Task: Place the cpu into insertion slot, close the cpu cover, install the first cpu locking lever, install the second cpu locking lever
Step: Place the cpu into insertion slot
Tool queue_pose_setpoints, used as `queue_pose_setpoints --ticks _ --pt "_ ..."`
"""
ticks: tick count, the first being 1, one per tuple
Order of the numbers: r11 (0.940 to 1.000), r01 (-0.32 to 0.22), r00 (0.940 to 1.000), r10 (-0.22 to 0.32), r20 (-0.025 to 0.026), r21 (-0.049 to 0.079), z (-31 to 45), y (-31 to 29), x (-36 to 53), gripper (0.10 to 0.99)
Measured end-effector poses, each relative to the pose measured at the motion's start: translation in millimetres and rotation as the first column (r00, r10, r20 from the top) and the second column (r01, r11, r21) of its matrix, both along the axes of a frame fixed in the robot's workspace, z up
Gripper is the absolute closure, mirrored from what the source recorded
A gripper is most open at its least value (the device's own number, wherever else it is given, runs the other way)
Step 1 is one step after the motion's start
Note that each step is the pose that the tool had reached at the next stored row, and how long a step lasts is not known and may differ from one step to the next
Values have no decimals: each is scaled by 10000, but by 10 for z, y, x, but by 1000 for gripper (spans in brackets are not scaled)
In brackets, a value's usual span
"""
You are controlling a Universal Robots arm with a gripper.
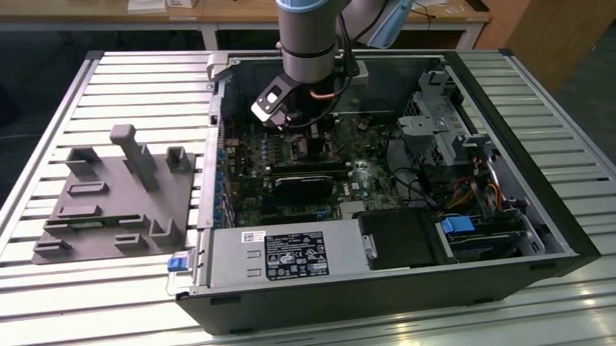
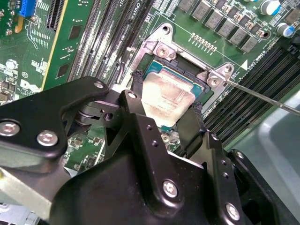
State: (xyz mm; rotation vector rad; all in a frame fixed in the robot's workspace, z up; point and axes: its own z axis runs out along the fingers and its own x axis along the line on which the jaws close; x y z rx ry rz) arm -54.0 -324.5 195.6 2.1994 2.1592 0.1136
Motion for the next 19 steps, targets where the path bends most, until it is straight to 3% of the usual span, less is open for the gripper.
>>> queue_pose_setpoints --ticks 19 --pt "10000 -43 10000 43 1 19 -21 1 0 549"
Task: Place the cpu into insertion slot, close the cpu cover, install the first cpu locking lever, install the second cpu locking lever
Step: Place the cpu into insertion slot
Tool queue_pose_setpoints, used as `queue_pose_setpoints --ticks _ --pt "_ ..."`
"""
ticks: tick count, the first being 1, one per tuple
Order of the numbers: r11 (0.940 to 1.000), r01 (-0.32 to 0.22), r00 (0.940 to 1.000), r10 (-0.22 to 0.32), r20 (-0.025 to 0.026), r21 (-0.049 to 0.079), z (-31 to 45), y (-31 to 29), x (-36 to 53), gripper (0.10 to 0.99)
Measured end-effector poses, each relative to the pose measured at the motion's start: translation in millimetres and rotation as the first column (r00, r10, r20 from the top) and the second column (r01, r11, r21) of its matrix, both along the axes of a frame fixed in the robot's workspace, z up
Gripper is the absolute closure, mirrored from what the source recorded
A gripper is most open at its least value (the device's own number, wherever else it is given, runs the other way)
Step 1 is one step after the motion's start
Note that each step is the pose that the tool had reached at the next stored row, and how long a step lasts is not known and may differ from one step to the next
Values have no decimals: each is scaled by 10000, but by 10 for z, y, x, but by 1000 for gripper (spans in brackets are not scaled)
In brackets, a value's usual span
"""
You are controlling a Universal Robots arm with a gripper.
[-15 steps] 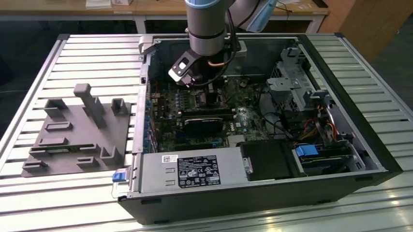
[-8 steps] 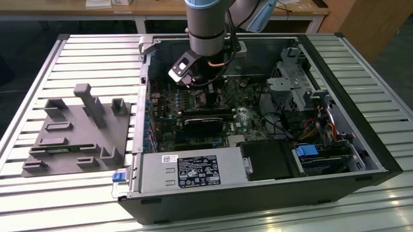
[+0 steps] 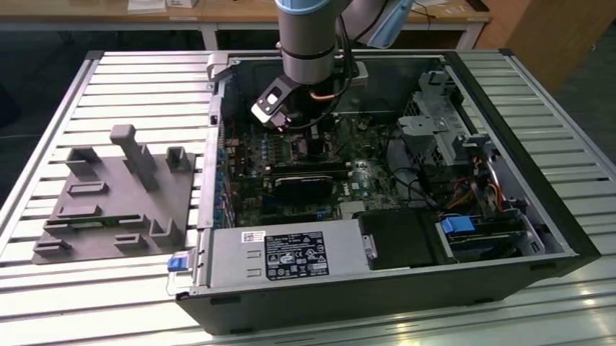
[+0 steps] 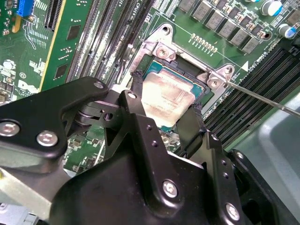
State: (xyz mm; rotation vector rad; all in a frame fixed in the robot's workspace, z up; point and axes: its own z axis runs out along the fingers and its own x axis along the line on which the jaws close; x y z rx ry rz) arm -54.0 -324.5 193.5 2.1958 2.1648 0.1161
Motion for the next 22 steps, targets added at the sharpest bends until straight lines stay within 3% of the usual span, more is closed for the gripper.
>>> queue_pose_setpoints --ticks 5,6,12,22 --pt "10000 0 10000 0 0 3 0 0 0 541" --pt "10000 0 10000 0 0 2 0 0 0 478" --pt "10000 -1 10000 1 -1 23 1 -1 0 478" --pt "9995 1 10000 -1 0 326 27 0 0 478"
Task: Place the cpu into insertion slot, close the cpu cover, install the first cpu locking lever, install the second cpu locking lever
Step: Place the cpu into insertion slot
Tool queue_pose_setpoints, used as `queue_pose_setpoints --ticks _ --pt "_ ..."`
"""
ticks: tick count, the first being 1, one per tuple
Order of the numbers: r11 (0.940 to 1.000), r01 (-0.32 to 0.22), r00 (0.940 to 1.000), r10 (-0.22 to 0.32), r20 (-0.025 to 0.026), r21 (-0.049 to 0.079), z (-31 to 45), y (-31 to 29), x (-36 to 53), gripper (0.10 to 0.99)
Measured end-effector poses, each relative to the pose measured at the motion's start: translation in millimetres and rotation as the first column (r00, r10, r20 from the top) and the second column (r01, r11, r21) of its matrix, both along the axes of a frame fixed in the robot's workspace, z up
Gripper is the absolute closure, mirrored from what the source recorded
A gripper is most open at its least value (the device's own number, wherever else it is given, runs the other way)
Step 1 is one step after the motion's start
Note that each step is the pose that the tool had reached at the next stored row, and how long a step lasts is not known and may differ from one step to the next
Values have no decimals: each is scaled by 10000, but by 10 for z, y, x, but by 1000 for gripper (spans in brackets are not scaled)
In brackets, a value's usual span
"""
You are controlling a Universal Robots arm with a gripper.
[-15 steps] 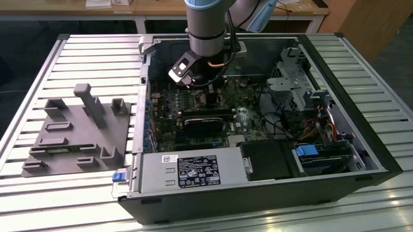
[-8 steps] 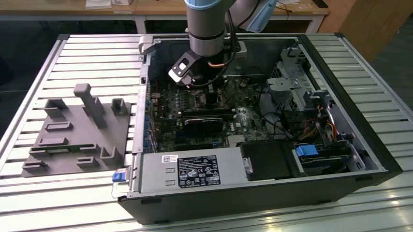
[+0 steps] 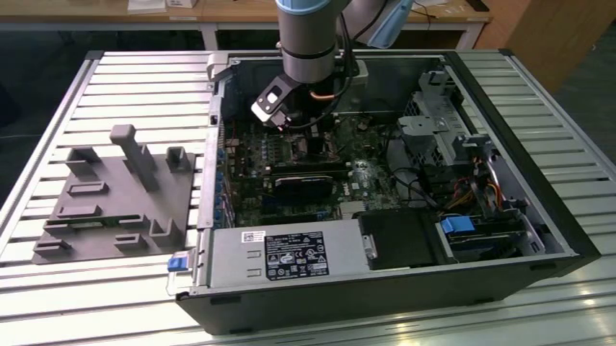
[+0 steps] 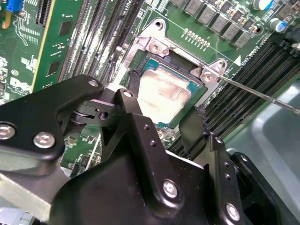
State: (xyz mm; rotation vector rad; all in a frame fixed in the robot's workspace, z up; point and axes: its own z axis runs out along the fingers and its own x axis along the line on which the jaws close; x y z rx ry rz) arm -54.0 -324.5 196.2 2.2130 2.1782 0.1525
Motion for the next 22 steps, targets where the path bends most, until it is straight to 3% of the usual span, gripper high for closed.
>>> queue_pose_setpoints --ticks 5,10,17,20,22 --pt "10000 -1 10000 1 -1 1 13 -1 0 478" --pt "10000 -1 10000 1 0 1 93 0 0 478" --pt "10000 -1 10000 1 0 2 103 0 0 478" --pt "10000 -1 10000 1 0 2 106 0 0 557" --pt "10000 -1 10000 1 0 2 107 0 0 678"
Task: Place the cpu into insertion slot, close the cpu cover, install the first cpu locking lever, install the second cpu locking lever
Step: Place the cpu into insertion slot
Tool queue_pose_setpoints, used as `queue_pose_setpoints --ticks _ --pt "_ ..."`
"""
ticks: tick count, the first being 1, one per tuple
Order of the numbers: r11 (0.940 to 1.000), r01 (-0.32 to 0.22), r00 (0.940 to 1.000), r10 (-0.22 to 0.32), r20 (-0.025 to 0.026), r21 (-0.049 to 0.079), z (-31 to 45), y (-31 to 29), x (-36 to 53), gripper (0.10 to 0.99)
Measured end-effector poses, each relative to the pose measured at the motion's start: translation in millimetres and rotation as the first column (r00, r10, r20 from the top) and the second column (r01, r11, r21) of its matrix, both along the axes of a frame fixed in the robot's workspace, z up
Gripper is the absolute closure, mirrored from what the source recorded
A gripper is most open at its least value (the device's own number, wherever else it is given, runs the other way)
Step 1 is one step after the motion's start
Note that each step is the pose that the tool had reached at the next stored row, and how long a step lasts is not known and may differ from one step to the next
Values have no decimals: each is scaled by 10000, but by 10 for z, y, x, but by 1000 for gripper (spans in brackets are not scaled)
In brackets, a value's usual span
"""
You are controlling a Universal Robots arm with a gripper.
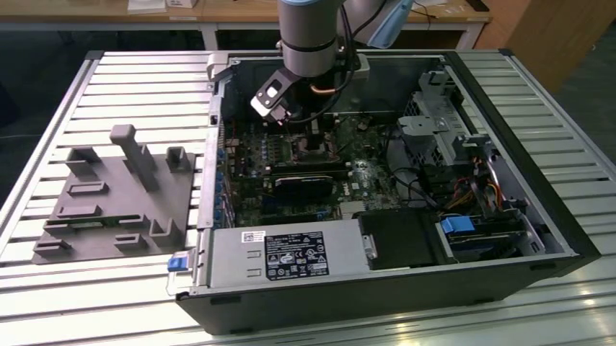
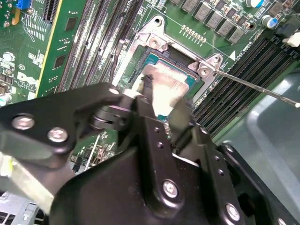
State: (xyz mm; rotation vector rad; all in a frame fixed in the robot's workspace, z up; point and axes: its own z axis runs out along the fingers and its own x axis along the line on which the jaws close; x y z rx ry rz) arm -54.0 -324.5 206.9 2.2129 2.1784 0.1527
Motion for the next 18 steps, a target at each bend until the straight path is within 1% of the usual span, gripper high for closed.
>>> queue_pose_setpoints --ticks 1,3,4,6,7,8,9,13,15,18 --pt "10000 0 10000 0 0 0 1 0 0 678" --pt "10000 0 10000 0 0 0 2 0 0 792" --pt "10000 0 10000 0 0 0 3 0 0 792" --pt "10000 0 10000 0 0 0 5 0 0 910" --pt "10000 0 10000 0 0 0 5 0 0 910" --pt "10000 0 10000 0 0 0 6 0 0 969" --pt "10000 0 10000 0 0 0 7 0 0 980" --pt "10000 0 10000 0 0 -4 9 0 0 980" --pt "10000 -1 10000 1 -1 -67 10 0 0 980" --pt "10000 0 10000 0 -2 -79 19 0 0 980"
